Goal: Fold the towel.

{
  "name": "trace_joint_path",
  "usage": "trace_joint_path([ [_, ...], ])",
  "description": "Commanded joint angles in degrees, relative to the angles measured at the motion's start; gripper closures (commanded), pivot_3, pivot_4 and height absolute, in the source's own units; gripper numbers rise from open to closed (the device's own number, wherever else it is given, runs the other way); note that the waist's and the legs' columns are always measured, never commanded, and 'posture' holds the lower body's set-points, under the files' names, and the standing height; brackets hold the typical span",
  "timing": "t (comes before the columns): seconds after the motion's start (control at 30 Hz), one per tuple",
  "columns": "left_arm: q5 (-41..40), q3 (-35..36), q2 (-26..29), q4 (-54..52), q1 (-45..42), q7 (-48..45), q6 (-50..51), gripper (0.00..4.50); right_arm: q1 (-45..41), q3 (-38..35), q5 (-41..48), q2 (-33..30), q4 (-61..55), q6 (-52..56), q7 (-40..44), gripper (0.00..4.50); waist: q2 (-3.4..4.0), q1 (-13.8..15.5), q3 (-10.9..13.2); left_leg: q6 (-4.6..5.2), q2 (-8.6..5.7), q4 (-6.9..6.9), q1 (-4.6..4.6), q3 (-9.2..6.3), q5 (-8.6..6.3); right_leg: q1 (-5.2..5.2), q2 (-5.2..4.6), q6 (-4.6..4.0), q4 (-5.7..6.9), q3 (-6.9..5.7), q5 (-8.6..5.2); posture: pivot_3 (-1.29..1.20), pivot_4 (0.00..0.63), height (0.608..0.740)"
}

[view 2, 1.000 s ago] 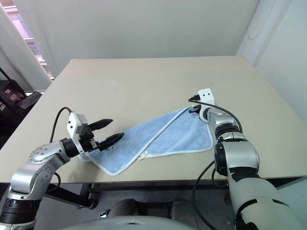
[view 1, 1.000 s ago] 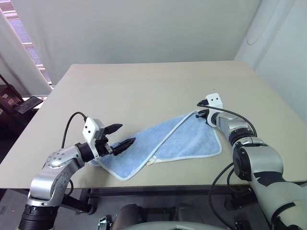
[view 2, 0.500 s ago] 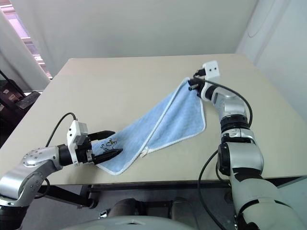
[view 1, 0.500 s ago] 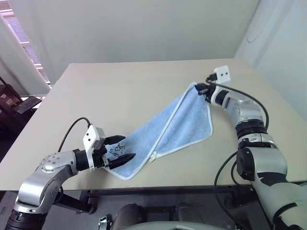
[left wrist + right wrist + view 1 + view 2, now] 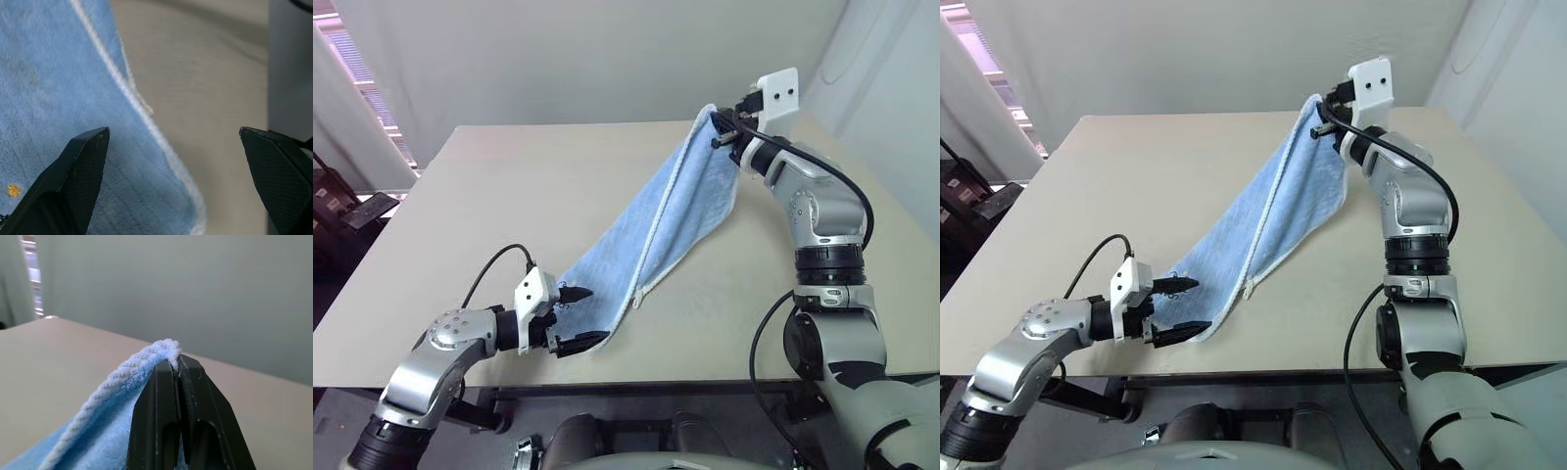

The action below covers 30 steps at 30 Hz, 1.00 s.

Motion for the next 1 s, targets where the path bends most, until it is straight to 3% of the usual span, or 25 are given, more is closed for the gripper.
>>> trace_joint_path([
  [0.03,2.4,-1.6,-0.7,1.4,-1.3,-0.6,-3.1,0.00,-3.3,0.5,-0.3,0.5,-4.7,0.5,-2.3,4.48,0.00,0.0,0.0,0.02,0.00,-0.01,-0.01,0.00,0.01,0.00,0.00,0.05,0.00,0.00,0.02,0.00,0.000,0.724],
  [0.33,4.2,-2.8,-2.1,2.2,-2.5,0.9,-2.6,0.00,-6.3,0.8,0.5,1.0,-9.1,3.0,-4.6,4.48,0.00,0.0,0.0,0.05,0.01,0.01,-0.01,0.01,0.02,-0.02,0.04,0.09,0.08,-0.01,0.04,0.00,0.000,0.724],
  [0.63,6.8,-6.3,-8.3,5.2,-7.9,6.4,2.9,0.00,-6.5,2.2,-0.9,1.9,-6.7,1.1,-5.9,4.48,-0.02,0.1,0.0,0.14,0.00,0.08,0.01,0.02,0.07,0.07,0.06,0.15,0.10,-0.02,0.07,0.00,0.000,0.724],
  [1.0,11.5,-14.6,-1.7,2.4,-14.9,6.7,22.1,0.00,-6.7,1.1,-1.5,0.9,-4.7,0.6,-7.5,4.48,-0.02,0.0,0.0,0.11,0.01,0.10,0.05,0.02,0.10,0.08,0.11,0.15,0.19,-0.02,0.07,0.00,0.000,0.724],
])
